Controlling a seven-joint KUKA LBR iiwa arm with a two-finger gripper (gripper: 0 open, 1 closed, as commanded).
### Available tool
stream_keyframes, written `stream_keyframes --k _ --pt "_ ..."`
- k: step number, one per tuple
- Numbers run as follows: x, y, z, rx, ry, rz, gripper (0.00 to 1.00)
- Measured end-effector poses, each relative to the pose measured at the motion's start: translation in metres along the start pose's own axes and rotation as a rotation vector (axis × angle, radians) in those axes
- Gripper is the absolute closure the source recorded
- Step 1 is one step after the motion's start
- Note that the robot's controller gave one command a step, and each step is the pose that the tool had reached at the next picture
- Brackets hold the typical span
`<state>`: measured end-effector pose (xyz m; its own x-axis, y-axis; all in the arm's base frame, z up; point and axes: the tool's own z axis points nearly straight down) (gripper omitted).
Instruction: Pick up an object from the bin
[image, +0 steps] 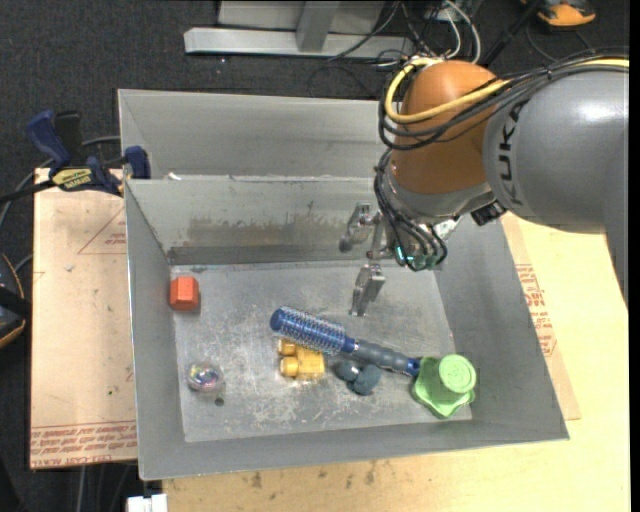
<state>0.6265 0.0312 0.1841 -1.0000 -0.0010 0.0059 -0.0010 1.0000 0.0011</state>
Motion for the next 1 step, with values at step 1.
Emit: stream_keyframes --k 1 --pt "0.0559 0.0236 0.1093 0.001 -0.015 -0.249 0.0"
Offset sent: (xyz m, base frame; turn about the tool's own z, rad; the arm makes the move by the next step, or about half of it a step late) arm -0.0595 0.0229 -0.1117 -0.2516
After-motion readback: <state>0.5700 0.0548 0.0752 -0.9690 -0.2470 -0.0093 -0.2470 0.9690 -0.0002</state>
